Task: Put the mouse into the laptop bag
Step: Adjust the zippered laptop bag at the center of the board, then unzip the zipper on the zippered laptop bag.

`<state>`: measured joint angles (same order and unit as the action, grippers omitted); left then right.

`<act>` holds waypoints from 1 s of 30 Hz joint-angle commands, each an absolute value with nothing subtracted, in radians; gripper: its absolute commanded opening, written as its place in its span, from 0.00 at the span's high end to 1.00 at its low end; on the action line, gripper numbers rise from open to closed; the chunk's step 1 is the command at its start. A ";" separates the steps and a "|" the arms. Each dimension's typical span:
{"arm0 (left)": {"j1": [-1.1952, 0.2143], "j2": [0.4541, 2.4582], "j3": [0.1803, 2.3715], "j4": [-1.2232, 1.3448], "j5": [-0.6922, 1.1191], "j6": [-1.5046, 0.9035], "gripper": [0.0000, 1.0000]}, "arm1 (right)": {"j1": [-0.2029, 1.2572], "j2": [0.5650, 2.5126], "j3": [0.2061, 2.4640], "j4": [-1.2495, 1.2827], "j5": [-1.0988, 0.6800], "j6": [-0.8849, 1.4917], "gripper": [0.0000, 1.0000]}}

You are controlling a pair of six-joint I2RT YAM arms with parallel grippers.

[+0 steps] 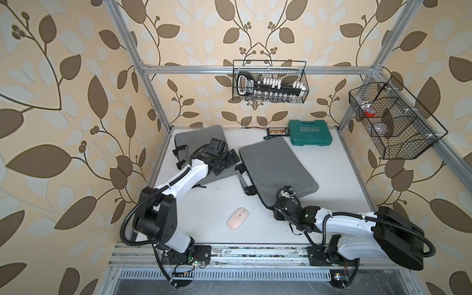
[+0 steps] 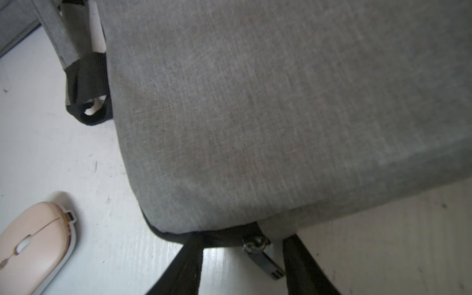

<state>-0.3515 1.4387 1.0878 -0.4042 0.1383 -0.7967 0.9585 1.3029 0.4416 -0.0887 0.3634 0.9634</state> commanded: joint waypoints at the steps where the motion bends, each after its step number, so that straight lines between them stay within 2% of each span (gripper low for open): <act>1: -0.342 1.346 1.008 -0.361 0.116 -0.829 0.01 | 0.965 1.317 0.437 -0.161 0.395 0.998 0.56; 9: -0.342 1.271 0.970 -0.372 0.145 -0.822 0.01 | 0.980 1.332 0.422 -0.186 0.393 1.021 0.60; 26: -0.342 1.339 0.996 -0.368 0.170 -0.830 0.01 | 1.041 1.357 0.453 -0.293 0.465 1.069 0.68; 30: -0.342 1.366 1.006 -0.361 0.191 -0.833 0.01 | 1.050 1.389 0.475 -0.310 0.480 1.074 0.79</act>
